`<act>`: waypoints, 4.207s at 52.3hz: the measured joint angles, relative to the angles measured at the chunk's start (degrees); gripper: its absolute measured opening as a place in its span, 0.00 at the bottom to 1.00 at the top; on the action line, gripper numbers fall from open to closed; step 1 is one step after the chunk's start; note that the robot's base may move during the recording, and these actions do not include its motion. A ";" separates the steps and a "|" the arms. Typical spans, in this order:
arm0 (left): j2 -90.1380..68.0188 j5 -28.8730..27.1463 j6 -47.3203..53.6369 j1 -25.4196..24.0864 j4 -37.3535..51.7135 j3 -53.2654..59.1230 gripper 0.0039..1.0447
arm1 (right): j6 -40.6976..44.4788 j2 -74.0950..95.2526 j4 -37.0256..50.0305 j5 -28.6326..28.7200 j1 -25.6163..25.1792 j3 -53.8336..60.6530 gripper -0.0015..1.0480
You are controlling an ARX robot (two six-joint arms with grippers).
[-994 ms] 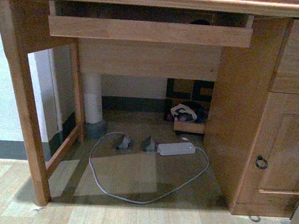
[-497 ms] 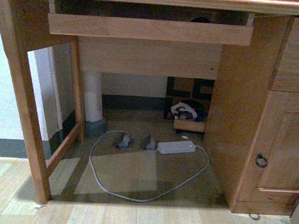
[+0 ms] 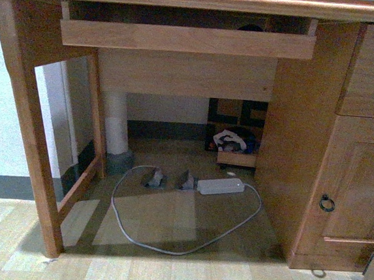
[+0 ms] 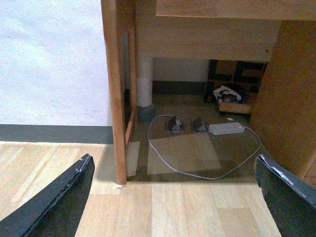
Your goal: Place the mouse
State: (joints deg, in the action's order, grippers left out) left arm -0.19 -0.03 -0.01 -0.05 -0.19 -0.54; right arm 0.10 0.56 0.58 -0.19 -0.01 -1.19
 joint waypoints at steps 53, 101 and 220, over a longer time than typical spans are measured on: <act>0.00 0.02 0.00 0.00 0.26 0.00 0.94 | 0.00 0.00 -0.04 0.00 0.00 0.00 0.94; 0.00 -0.04 0.00 0.00 -0.02 0.00 0.94 | 0.00 0.00 -0.02 0.00 0.00 0.00 0.94; -127.25 5.35 -72.17 5.25 60.92 -53.33 0.94 | -0.02 0.00 0.00 -0.02 -0.04 0.00 0.94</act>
State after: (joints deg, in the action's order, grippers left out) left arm -127.44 5.32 -72.18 5.19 60.73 -53.87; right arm 0.08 0.56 0.58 -0.21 -0.05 -1.19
